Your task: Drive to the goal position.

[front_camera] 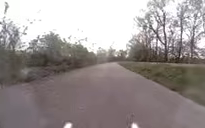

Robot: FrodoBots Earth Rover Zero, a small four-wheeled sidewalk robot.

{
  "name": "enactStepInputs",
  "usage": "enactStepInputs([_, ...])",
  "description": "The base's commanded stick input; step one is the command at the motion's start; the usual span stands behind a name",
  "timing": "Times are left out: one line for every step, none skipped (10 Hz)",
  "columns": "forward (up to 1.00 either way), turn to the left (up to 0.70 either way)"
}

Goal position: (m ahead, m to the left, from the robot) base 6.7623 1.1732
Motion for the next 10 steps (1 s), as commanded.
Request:
enactStepInputs([1.0,0.0])
enactStepInputs([1.0,0.0])
enactStepInputs([1.0,0.0])
enactStepInputs([1.0,0.0])
enactStepInputs([1.0,0.0])
enactStepInputs([1.0,0.0])
enactStepInputs([1.0,0.0])
enactStepInputs([1.0,0.0])
enactStepInputs([1.0,0.0])
enactStepInputs([1.0,0.0])
